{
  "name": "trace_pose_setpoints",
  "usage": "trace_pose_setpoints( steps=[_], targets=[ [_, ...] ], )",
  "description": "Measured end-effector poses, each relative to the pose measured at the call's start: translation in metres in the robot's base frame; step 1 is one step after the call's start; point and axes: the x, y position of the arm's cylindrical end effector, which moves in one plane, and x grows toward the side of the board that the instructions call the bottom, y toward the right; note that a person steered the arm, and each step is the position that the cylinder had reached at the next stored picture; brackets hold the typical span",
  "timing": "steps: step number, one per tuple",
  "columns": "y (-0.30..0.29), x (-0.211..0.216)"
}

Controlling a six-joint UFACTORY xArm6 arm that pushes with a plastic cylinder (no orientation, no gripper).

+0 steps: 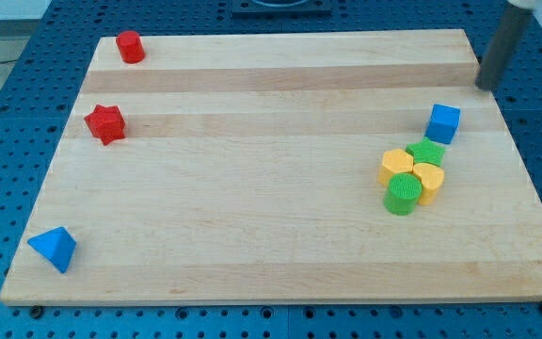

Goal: Place the blue cube vertically above the yellow hexagon

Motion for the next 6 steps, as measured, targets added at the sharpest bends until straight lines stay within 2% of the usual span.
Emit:
trace_pose_setpoints(
  steps=[1, 2, 3, 4, 5, 6],
  targets=[
    [-0.008, 0.058],
    [-0.058, 0.062],
    [-0.089, 0.052],
    [-0.092, 0.02],
    [-0.101, 0.008],
    [-0.113, 0.015]
  ],
)
